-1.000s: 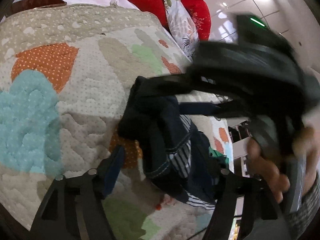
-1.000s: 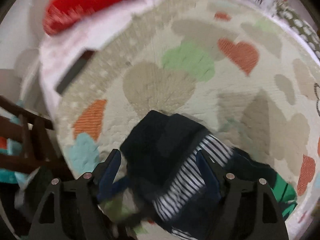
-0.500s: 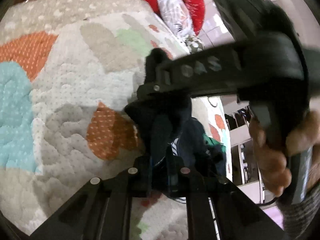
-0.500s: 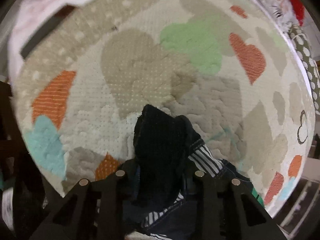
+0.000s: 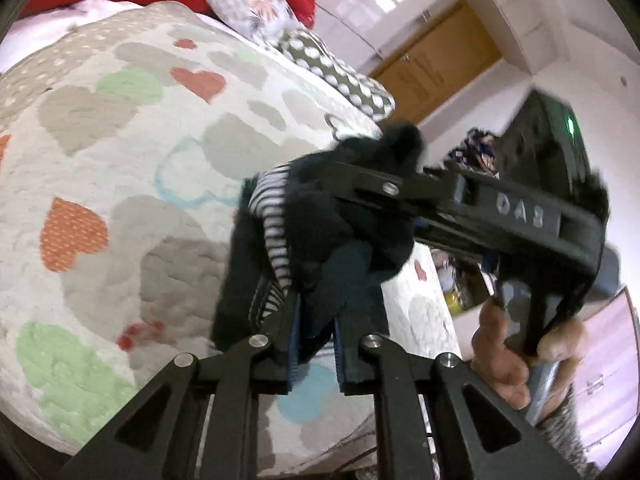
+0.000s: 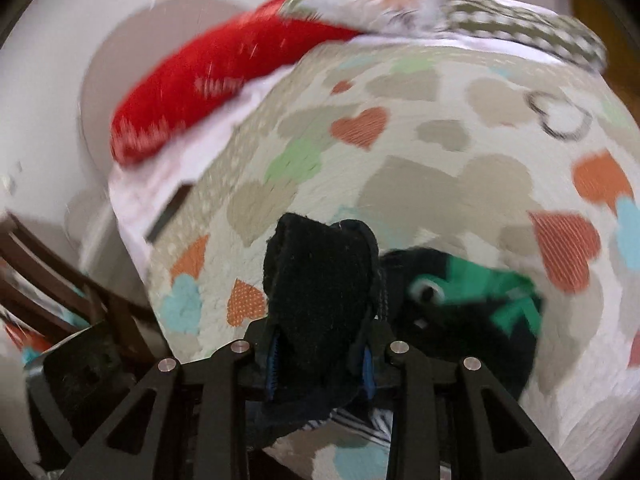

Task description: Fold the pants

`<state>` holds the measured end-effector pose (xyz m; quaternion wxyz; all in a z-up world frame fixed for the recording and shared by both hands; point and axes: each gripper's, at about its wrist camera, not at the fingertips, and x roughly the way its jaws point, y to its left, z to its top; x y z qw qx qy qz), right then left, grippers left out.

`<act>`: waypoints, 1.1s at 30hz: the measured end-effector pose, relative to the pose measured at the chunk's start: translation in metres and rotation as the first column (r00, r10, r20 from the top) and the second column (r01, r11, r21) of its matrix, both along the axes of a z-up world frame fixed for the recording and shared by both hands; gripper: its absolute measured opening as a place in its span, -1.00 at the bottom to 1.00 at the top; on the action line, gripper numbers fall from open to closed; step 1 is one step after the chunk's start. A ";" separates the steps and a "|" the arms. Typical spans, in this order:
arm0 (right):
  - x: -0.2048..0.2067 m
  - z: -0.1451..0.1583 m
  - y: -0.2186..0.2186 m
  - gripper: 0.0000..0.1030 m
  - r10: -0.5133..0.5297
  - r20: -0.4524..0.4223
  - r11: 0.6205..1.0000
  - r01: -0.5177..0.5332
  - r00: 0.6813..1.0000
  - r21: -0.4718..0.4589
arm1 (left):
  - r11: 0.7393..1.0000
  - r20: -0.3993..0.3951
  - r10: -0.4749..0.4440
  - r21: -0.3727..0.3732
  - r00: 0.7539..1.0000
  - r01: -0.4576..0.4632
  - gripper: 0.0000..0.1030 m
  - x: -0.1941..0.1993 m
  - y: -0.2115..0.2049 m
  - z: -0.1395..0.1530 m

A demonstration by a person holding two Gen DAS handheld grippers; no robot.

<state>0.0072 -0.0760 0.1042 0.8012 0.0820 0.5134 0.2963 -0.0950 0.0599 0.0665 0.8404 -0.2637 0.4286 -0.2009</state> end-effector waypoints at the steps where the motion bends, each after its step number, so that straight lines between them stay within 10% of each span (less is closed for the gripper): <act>1: -0.006 -0.003 -0.018 -0.21 -0.038 0.013 0.999 0.037 0.999 0.034 | 1.000 -0.005 -0.010 0.011 1.000 0.010 -0.71 0.001 -0.003 0.001; 4: -0.018 -0.012 -0.055 0.27 -0.129 0.059 0.991 0.127 0.990 0.033 | 1.000 -0.007 -0.019 0.022 1.000 0.019 -0.57 -0.001 0.000 0.007; 6: -0.029 -0.016 -0.086 0.32 -0.227 0.098 0.973 0.230 0.969 -0.016 | 1.000 -0.004 -0.002 0.009 1.000 0.002 -0.24 0.000 0.009 0.010; 11: -0.040 -0.003 -0.131 0.23 -0.362 0.151 0.932 0.361 0.920 0.032 | 0.998 -0.032 0.062 0.016 0.998 -0.062 -0.19 0.015 0.020 0.010; 15: -0.038 0.014 -0.121 0.06 -0.295 0.112 0.948 0.277 0.949 0.156 | 0.994 -0.064 0.032 0.104 0.997 -0.025 -0.19 0.023 -0.003 -0.006; 20: -0.043 -0.005 -0.100 0.07 -0.260 0.124 0.965 0.253 0.958 0.068 | 0.982 -0.100 -0.022 0.185 0.995 0.040 -0.19 0.016 -0.028 -0.032; 33: -0.056 -0.065 -0.095 0.13 -0.218 0.055 0.975 0.220 0.974 -0.020 | 0.991 -0.109 -0.003 0.133 0.994 0.017 -0.16 0.016 -0.018 -0.038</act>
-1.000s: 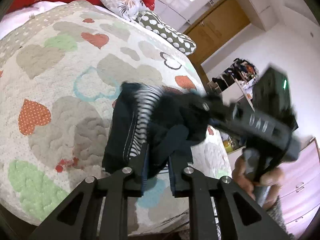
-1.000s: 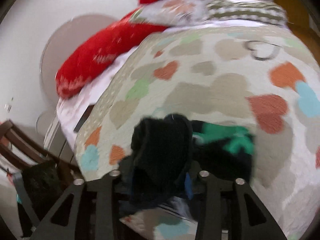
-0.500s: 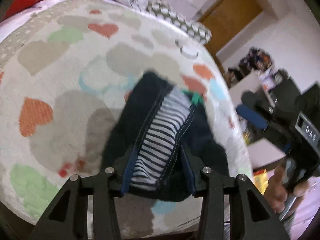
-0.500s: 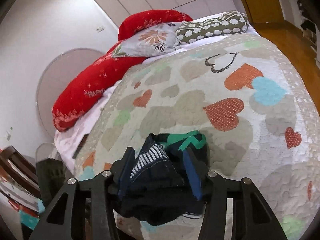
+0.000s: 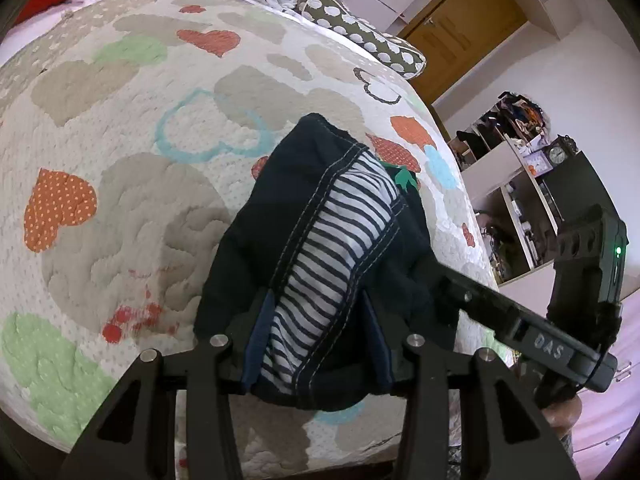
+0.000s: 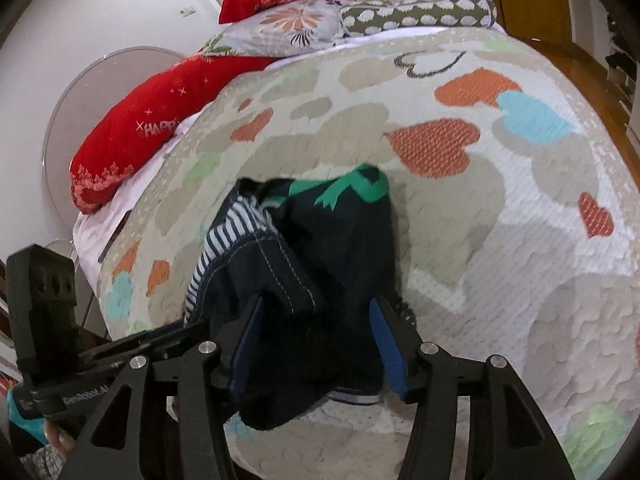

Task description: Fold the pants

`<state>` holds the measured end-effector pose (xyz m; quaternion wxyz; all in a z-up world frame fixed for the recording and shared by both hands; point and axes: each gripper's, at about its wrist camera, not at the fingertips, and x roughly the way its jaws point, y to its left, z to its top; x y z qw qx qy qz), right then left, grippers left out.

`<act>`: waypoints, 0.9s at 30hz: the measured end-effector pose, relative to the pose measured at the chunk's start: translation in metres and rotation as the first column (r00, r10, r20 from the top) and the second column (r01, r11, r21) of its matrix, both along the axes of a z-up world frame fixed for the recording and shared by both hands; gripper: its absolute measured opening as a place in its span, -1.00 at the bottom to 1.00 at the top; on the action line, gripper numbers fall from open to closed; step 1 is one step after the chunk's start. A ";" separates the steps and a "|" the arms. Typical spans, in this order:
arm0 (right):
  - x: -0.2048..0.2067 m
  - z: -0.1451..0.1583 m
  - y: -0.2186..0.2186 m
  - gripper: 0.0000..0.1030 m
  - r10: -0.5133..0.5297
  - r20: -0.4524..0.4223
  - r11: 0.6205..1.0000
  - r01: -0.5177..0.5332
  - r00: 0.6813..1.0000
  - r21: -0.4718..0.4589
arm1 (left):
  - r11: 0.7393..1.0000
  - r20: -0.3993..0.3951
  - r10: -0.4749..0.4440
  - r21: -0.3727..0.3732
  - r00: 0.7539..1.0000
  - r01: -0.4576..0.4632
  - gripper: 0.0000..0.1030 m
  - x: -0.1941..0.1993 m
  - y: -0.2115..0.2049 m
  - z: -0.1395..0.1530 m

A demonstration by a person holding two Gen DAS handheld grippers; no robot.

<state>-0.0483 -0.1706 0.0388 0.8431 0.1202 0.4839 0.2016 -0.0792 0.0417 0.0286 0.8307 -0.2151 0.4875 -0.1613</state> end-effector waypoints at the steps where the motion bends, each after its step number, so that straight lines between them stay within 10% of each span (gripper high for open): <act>1: -0.001 -0.001 0.000 0.09 0.014 -0.005 1.000 -0.014 1.000 0.012 | 1.000 -0.001 0.002 -0.001 1.000 -0.002 -0.16 0.000 0.000 0.000; 3: -0.004 -0.001 0.000 -0.45 0.054 -0.012 0.997 -0.053 0.998 0.051 | 1.000 -0.001 0.007 0.000 1.000 -0.007 -0.16 0.000 -0.001 -0.001; 6: -0.008 0.009 0.003 -0.64 0.082 0.009 0.995 -0.082 0.997 0.053 | 1.000 0.005 0.018 0.003 1.000 -0.018 -0.16 -0.002 -0.002 0.003; 14: 0.016 0.067 0.012 -0.67 0.109 0.151 0.988 -0.090 0.983 -0.124 | 0.998 0.032 -0.018 0.064 0.999 0.016 -0.07 0.013 -0.033 0.020; 19: 0.050 0.035 -0.003 -0.45 -0.008 0.091 0.961 0.033 0.996 -0.275 | 0.994 -0.020 -0.020 0.103 1.000 0.022 -0.04 0.013 -0.035 0.005; 27: 0.006 0.077 -0.060 -0.42 -0.187 0.171 0.973 0.158 0.967 0.170 | 0.997 0.024 0.049 0.057 0.998 -0.050 -0.02 -0.001 -0.002 0.021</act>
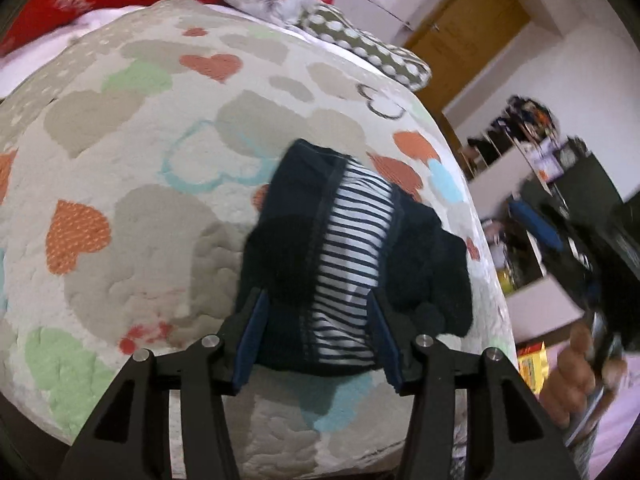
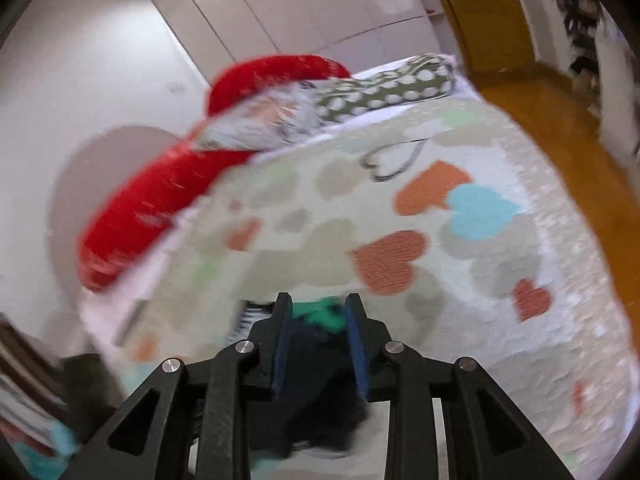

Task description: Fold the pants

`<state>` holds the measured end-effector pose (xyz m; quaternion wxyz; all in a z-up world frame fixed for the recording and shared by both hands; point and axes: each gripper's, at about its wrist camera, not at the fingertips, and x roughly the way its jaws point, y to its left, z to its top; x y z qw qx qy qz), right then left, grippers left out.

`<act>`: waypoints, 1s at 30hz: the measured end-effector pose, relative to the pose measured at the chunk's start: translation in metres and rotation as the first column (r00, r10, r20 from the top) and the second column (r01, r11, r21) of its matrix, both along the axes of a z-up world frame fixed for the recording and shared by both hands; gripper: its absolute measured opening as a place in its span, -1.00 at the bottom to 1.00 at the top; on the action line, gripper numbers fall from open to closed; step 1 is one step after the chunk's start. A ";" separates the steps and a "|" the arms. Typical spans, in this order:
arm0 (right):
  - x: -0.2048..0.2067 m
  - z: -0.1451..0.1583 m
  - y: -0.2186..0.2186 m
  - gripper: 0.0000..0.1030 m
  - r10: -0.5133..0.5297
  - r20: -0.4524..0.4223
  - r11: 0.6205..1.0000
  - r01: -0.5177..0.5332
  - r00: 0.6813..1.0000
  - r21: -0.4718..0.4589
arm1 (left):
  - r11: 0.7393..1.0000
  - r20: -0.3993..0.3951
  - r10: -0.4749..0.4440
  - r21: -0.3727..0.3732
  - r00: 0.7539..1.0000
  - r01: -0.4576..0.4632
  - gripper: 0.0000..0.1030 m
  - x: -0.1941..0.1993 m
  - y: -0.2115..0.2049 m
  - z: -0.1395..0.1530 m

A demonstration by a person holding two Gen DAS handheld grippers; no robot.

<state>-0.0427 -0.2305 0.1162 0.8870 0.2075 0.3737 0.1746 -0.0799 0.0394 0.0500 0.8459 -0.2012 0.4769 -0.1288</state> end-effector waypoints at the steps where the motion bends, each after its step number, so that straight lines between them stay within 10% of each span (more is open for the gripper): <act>1: -0.003 -0.003 0.003 -0.42 0.034 -0.004 0.997 -0.034 0.999 0.075 | 1.000 -0.018 0.009 0.006 1.000 -0.009 -0.02 0.001 0.001 -0.004; 5: -0.003 -0.036 0.020 -0.42 0.123 -0.081 0.967 -0.101 0.989 0.236 | 0.998 -0.063 0.026 0.051 0.998 -0.023 -0.01 0.000 0.002 -0.021; 10: 0.005 -0.093 0.032 -0.43 0.052 -0.210 0.994 -0.029 0.976 0.107 | 0.999 -0.050 0.017 0.028 0.999 -0.015 0.03 -0.001 0.006 -0.016; 18: -0.018 -0.055 0.002 0.25 -0.008 -0.056 0.990 0.016 0.998 0.143 | 0.998 -0.003 0.033 -0.047 0.999 -0.033 0.47 0.018 0.022 0.002; 26: -0.003 -0.089 -0.003 0.28 0.017 -0.145 0.980 0.012 0.989 0.198 | 0.995 0.004 -0.097 0.022 0.995 0.097 0.67 0.069 -0.004 -0.012; 29: 0.010 -0.102 0.009 0.28 0.041 -0.169 0.983 -0.009 0.985 0.184 | 0.992 -0.061 -0.128 -0.019 0.990 0.127 0.54 0.078 -0.013 -0.028; 30: 0.013 -0.106 0.011 0.28 0.050 -0.176 0.982 -0.016 0.983 0.188 | 0.990 -0.054 -0.140 -0.027 0.989 0.139 0.04 0.077 -0.016 -0.027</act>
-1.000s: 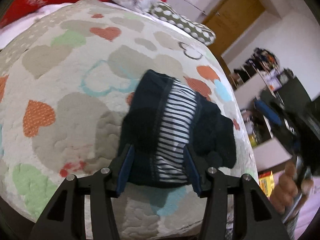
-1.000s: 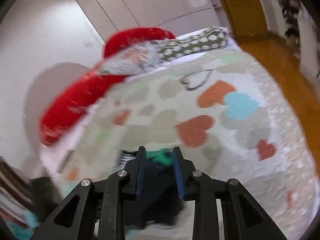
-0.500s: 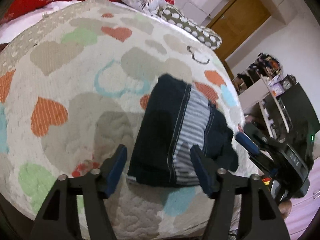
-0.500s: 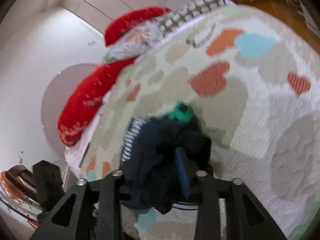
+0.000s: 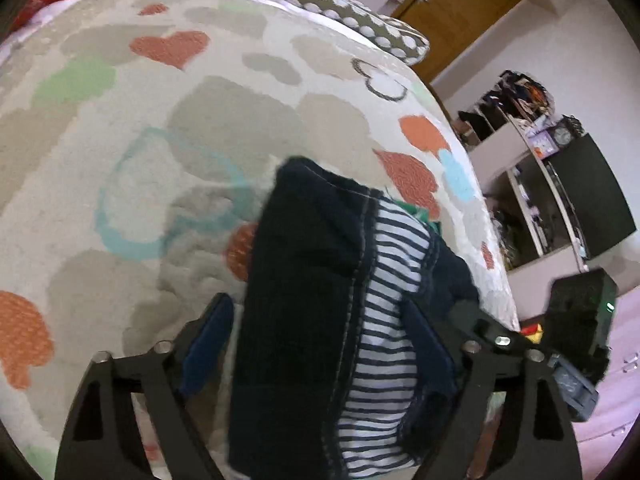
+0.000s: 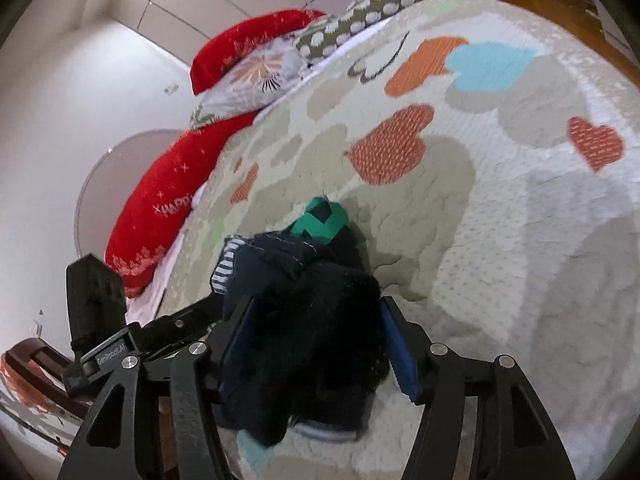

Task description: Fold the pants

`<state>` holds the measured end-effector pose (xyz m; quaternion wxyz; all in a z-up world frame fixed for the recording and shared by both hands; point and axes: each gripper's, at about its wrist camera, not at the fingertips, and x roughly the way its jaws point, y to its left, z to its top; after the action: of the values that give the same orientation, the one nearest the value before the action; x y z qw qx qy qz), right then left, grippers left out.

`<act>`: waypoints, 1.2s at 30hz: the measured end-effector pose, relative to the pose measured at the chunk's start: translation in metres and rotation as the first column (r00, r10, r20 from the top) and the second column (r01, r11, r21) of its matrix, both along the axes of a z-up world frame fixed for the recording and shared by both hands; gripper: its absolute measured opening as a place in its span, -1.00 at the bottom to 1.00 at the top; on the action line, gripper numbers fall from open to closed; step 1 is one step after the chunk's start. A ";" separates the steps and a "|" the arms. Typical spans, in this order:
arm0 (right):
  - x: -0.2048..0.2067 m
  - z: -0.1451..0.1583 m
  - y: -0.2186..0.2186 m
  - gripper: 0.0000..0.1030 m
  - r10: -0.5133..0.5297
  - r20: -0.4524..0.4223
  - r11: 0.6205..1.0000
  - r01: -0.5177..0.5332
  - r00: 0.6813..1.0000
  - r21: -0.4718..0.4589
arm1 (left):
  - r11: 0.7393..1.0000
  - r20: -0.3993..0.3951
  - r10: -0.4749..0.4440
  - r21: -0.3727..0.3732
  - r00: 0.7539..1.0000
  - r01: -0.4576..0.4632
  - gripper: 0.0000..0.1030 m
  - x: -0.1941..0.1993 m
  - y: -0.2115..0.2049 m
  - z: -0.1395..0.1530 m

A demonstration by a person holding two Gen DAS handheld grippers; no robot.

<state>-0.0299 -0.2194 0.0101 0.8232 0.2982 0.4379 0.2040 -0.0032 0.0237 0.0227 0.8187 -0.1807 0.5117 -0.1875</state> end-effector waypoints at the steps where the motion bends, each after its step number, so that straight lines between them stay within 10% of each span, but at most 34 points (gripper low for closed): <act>1: 0.004 -0.005 0.003 0.20 0.015 -0.017 1.000 -0.015 1.000 0.013 | 1.000 -0.003 -0.019 -0.008 1.000 0.019 -0.11 -0.001 -0.003 0.001; 11: 0.018 0.022 0.009 -0.19 0.065 0.051 0.997 -0.067 0.997 0.038 | 0.999 0.049 -0.013 -0.043 0.999 0.015 -0.40 0.019 -0.002 0.034; 20: 0.095 0.042 0.017 -0.16 0.028 0.085 0.996 -0.020 0.996 -0.087 | 0.983 0.083 0.077 0.158 0.994 -0.089 -0.34 0.107 -0.007 0.034; 23: 0.116 0.031 0.016 -0.07 -0.034 0.053 0.983 0.043 0.998 -0.177 | 0.966 0.038 0.119 0.226 0.992 -0.125 -0.04 0.125 -0.001 0.010; 36: 0.085 0.066 0.031 -0.09 0.055 0.124 0.995 -0.044 0.991 -0.090 | 0.971 0.134 0.151 0.166 0.979 -0.173 -0.02 0.047 0.019 0.040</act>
<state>0.0551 -0.1881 0.0765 0.8562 0.2377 0.4006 0.2235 0.0441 0.0423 0.0623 0.8735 -0.1371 0.4594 -0.0844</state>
